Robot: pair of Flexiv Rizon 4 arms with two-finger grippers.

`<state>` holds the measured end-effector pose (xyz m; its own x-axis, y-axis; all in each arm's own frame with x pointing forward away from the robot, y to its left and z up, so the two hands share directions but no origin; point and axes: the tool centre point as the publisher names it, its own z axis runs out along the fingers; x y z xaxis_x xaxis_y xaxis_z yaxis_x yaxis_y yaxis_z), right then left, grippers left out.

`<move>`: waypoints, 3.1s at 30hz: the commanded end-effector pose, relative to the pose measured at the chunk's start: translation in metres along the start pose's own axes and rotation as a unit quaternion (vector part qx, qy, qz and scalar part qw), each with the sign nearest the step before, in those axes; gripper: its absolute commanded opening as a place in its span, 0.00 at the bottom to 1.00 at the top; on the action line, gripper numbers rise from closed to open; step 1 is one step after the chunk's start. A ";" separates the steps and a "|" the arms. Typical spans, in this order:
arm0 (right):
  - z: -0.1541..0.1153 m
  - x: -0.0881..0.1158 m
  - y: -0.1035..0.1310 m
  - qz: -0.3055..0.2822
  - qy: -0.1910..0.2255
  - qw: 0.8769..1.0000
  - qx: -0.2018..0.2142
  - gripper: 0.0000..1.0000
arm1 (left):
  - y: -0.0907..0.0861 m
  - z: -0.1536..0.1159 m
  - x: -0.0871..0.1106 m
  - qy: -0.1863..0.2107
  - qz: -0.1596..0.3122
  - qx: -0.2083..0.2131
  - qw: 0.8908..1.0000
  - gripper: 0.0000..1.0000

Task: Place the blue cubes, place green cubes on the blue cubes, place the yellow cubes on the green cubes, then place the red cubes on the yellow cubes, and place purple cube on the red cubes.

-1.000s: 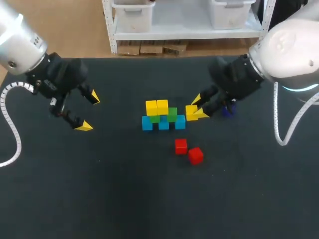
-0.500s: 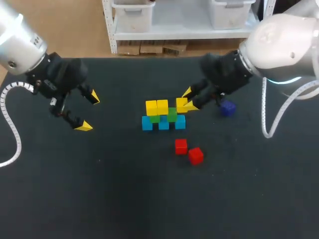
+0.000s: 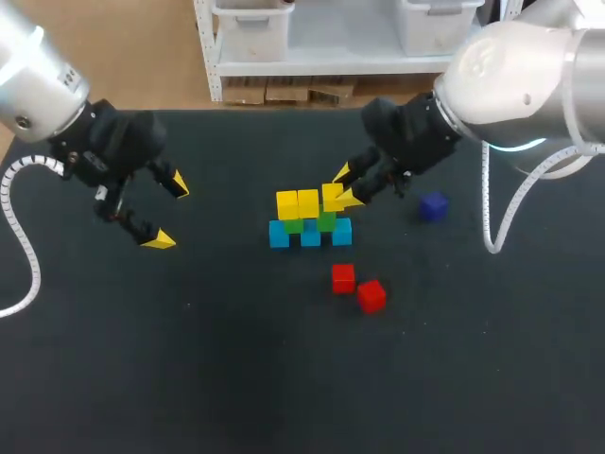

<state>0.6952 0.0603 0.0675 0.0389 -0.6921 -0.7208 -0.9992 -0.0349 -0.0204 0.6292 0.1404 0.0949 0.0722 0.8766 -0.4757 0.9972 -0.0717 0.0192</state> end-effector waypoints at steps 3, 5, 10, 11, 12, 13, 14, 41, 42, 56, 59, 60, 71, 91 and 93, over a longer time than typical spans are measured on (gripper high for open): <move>0.003 -0.001 -0.001 0.001 0.002 1.000 -0.002 0.00 | -0.001 0.000 0.002 -0.002 0.002 -0.001 1.000 1.00; 0.003 -0.002 -0.001 0.002 0.002 1.000 -0.002 0.00 | -0.001 0.000 0.002 -0.002 0.002 -0.001 1.000 1.00; 0.005 -0.001 0.000 0.004 0.002 1.000 -0.003 0.00 | -0.001 0.000 0.002 -0.002 0.002 -0.001 1.000 1.00; 0.006 -0.001 0.000 0.005 0.002 1.000 -0.003 0.00 | -0.001 0.000 0.002 -0.002 0.002 -0.001 1.000 1.00; 0.006 -0.001 0.000 0.005 0.002 1.000 -0.003 0.00 | -0.001 0.000 0.002 -0.002 0.002 -0.001 1.000 1.00; 0.007 -0.001 0.001 0.006 0.002 1.000 -0.004 0.00 | -0.001 0.000 0.002 -0.002 0.002 -0.001 1.000 1.00; 0.007 -0.001 0.001 0.006 0.003 1.000 -0.004 0.00 | -0.001 0.000 0.002 -0.002 0.002 -0.001 1.000 1.00; 0.010 0.002 0.001 0.013 0.000 1.000 -0.006 0.00 | -0.001 0.000 0.002 -0.002 0.002 -0.001 1.000 1.00; 0.010 0.003 0.001 0.014 0.000 1.000 -0.006 0.00 | -0.001 0.000 0.002 -0.002 0.002 -0.001 1.000 1.00; 0.010 0.004 -0.001 0.016 0.000 1.000 -0.007 0.02 | -0.001 0.000 0.002 -0.002 0.002 -0.001 1.000 1.00; 0.011 0.004 -0.001 0.016 0.000 1.000 -0.007 0.10 | -0.001 0.000 0.002 -0.002 0.002 -0.001 1.000 1.00; 0.011 0.004 -0.001 0.017 0.000 1.000 -0.007 0.13 | -0.001 0.000 0.002 -0.002 0.002 -0.001 1.000 1.00; 0.012 0.006 -0.002 0.019 -0.001 1.000 -0.009 0.20 | -0.001 0.000 0.002 -0.002 0.002 -0.001 1.000 1.00; 0.013 0.007 -0.004 0.021 0.000 1.000 -0.010 0.41 | -0.001 0.000 0.002 -0.002 0.002 -0.001 1.000 1.00; 0.013 0.007 -0.004 0.022 -0.001 1.000 -0.010 0.43 | -0.001 0.000 0.002 -0.002 0.002 -0.001 1.000 1.00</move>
<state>0.6982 0.0647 0.0545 -0.0037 -0.6934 -0.7205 -0.9996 -0.0182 0.0227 0.6292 0.1404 0.0949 0.0721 0.8766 -0.4758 0.9972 -0.0716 0.0192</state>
